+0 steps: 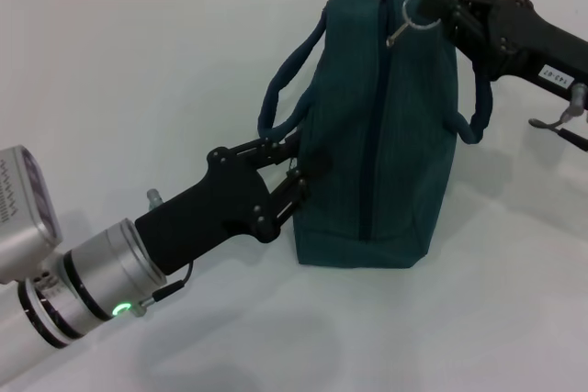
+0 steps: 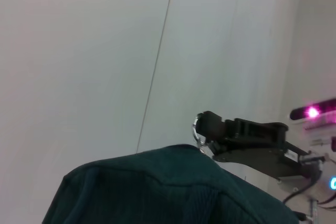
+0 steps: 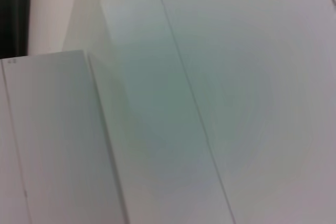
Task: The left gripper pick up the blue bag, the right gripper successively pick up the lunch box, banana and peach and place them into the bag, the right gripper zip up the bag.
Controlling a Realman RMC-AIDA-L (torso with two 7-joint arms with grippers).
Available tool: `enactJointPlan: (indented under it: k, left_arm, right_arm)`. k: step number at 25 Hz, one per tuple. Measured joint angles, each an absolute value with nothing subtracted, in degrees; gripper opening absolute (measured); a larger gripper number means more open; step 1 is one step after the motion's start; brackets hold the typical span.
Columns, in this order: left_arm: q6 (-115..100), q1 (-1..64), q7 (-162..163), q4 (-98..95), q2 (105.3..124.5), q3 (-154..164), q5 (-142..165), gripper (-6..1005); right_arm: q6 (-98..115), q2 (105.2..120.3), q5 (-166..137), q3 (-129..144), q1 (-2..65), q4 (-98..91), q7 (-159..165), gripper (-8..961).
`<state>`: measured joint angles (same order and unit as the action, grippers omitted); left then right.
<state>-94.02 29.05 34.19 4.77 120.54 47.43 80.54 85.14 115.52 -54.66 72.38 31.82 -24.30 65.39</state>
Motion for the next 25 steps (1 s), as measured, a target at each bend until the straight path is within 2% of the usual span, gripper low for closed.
enactJointPlan:
  k: [14,25]
  left_arm:
    - [-94.37,27.34,34.24,3.16,120.2,50.6,80.71,275]
    - [-95.81,24.9,35.01,-1.32,119.93,50.48,78.33,262]
  right_arm:
    - [83.17,115.31,-54.58,71.53,31.78,-24.44,65.39,18]
    - [88.66,115.65,-54.89,71.95,28.45,-23.93,64.92,17]
